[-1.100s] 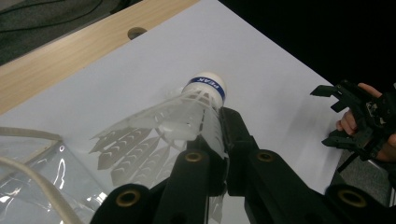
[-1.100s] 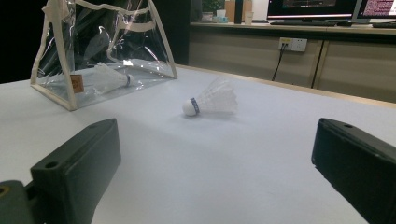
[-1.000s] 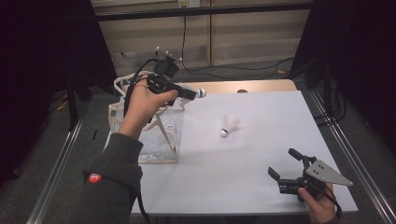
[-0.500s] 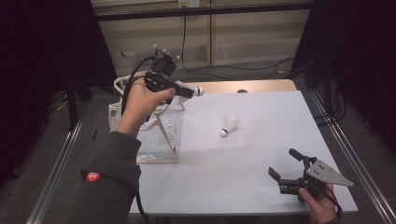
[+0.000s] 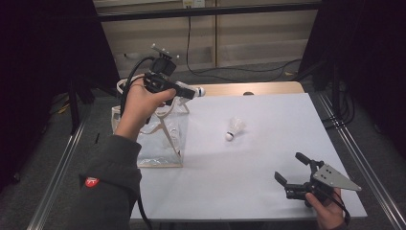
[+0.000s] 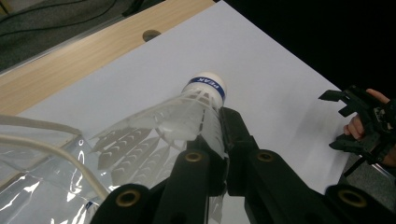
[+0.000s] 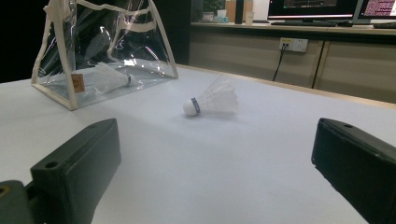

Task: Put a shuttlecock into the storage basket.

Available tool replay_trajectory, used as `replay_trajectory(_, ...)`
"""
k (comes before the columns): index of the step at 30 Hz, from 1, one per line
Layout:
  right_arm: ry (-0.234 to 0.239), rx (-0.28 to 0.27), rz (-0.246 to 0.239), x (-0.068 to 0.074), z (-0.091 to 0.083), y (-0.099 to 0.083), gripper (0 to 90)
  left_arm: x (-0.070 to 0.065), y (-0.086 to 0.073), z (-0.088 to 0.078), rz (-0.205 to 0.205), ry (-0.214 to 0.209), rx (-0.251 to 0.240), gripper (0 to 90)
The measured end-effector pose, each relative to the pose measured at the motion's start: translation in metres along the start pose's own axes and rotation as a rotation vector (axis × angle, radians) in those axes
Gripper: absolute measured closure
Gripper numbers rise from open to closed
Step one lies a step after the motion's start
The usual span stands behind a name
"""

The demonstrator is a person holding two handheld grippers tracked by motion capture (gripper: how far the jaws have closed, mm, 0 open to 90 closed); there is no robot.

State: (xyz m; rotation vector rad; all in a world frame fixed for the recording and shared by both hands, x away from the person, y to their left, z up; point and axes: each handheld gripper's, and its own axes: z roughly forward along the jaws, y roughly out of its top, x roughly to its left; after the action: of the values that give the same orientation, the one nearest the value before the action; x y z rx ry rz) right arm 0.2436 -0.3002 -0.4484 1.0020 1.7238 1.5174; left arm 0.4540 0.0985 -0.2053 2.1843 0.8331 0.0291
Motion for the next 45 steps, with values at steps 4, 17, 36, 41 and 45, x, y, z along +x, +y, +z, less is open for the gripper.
replay_trajectory(4, 0.002, -0.001, -0.005, 0.000, -0.001, 0.000, 1.1, 0.001, 0.000, -0.002, -0.005, 0.005, -0.002, 89.2)
replay_trajectory(17, 0.001, -0.001, -0.004, -0.001, -0.001, 0.000, 1.2, 0.007, 0.001, -0.010, -0.014, 0.027, -0.011, 89.2)
replay_trajectory(36, 0.001, 0.002, -0.005, 0.000, -0.001, 0.000, 1.2, 0.014, 0.000, -0.015, -0.032, 0.050, -0.013, 89.1)
replay_trajectory(41, -0.004, 0.000, -0.005, -0.001, -0.002, 0.000, 1.2, 0.016, 0.000, -0.017, -0.030, 0.058, -0.007, 89.1)
replay_trajectory(45, -0.007, 0.000, -0.003, -0.001, -0.002, 0.000, 1.2, 0.018, 0.001, -0.019, -0.033, 0.060, -0.015, 89.1)
